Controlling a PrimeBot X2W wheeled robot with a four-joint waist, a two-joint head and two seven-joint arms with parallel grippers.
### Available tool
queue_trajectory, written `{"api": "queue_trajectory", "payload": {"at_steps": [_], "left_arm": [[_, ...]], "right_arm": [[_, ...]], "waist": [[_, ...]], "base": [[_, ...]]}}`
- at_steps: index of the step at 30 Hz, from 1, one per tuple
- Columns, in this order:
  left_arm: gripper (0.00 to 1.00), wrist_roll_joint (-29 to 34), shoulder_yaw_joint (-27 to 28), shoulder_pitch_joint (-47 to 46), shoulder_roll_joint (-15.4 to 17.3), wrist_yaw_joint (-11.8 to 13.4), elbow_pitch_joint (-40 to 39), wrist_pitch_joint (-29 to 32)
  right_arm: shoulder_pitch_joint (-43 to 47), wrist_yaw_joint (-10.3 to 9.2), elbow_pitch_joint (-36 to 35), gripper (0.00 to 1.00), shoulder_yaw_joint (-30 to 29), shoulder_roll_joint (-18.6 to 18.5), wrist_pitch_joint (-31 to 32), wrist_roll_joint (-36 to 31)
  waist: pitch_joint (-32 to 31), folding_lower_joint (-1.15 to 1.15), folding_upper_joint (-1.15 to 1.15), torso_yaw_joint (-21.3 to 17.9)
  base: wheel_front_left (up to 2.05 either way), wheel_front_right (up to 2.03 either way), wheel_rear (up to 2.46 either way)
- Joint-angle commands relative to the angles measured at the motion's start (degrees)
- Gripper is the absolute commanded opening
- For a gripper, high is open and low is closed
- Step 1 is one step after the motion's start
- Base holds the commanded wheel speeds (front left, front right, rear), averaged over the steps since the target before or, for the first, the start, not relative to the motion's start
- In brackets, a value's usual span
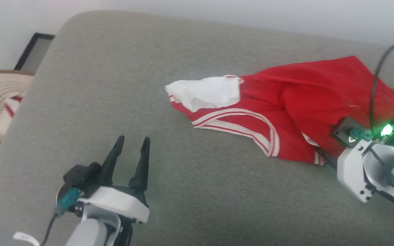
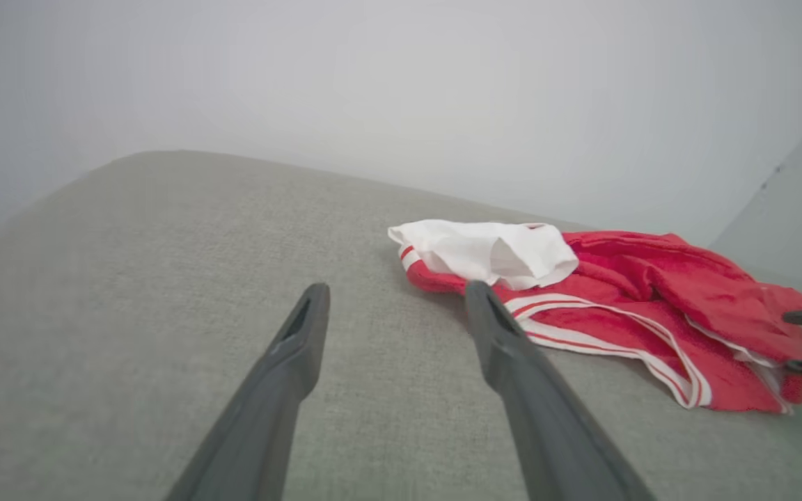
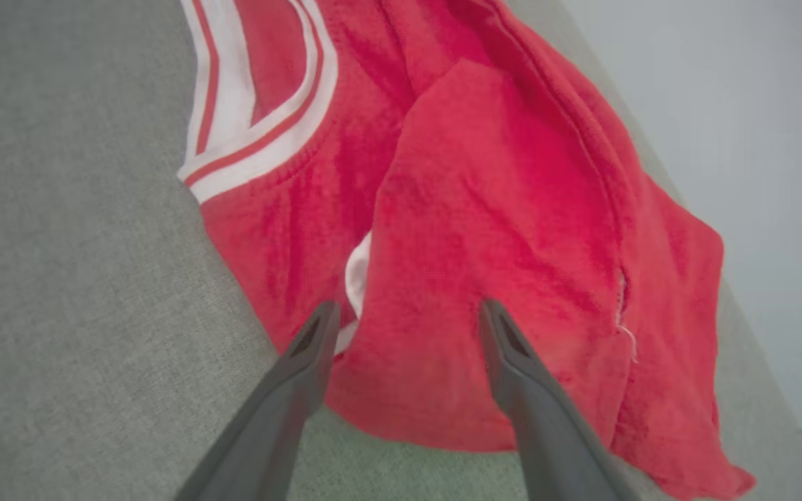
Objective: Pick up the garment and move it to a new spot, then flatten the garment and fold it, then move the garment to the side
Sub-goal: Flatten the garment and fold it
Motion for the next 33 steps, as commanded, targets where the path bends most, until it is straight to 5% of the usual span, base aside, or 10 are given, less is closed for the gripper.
{"api": "queue_trajectory", "payload": {"at_steps": [1, 5, 6, 7, 8, 16, 25, 33], "left_arm": [[1.0, 1.65, 1.49, 1.54, -1.5, -0.78, -1.04, -0.25], [1.0, 4.23, 4.94, 3.96, -4.28, -2.68, -2.12, -0.26], [1.0, 4.64, 5.59, 4.31, -4.72, -3.12, -2.13, -0.27], [1.0, 5.11, 6.19, 4.45, -5.32, -3.55, -2.32, -0.27], [1.0, 5.21, 6.9, 4.56, -5.9, -3.97, -2.55, -0.27], [1.0, 7.57, 9.94, 4.06, -7.7, -6.08, -2.3, -0.26], [1.0, 8.51, 11.38, 4.55, -8.34, -6.9, -2.24, -0.27], [1.0, 8.34, 11.26, 3.22, -8.61, -7.14, -2.33, -0.26]], "right_arm": [[-1.78, 0.01, -0.71, 1.0, 2.23, -1.61, 1.91, 1.35], [-4.42, 0.01, -1.33, 0.95, 5.47, -4.54, 3.87, 3.96], [-4.73, 0.01, -1.28, 0.49, 6.05, -5.05, 4.07, 4.24], [-5.04, 0.0, -1.09, 0.17, 6.37, -5.38, 4.02, 4.67], [-5.4, 0.01, -0.63, 0.0, 6.74, -5.8, 4.34, 4.55], [-6.95, 0.0, 3.27, 0.0, 4.16, -5.38, 3.2, 5.47], [0.72, 0.01, 13.58, 0.0, -16.73, -2.63, -2.94, 7.02], [4.52, 0.01, 20.6, 0.0, -35.74, 5.37, -7.78, 0.4]], "waist": [[0.56, 0.0, 0.0, 1.93], [0.83, 0.0, 0.0, 3.34], [0.91, 0.0, 0.0, 3.47], [0.96, 0.0, 0.0, 3.55], [1.02, 0.0, 0.0, 3.58], [1.61, 0.0, 0.0, 1.72], [1.6, 0.0, 0.0, -1.87], [3.19, 0.0, 0.0, -4.88]], "base": [[0.0, 0.0, 0.0], [0.0, 0.0, 0.0], [0.0, 0.0, 0.0], [0.0, 0.0, 0.0], [0.0, 0.0, 0.0], [0.0, 0.0, 0.0], [0.0, 0.0, 0.0], [0.0, 0.0, 0.0]]}}
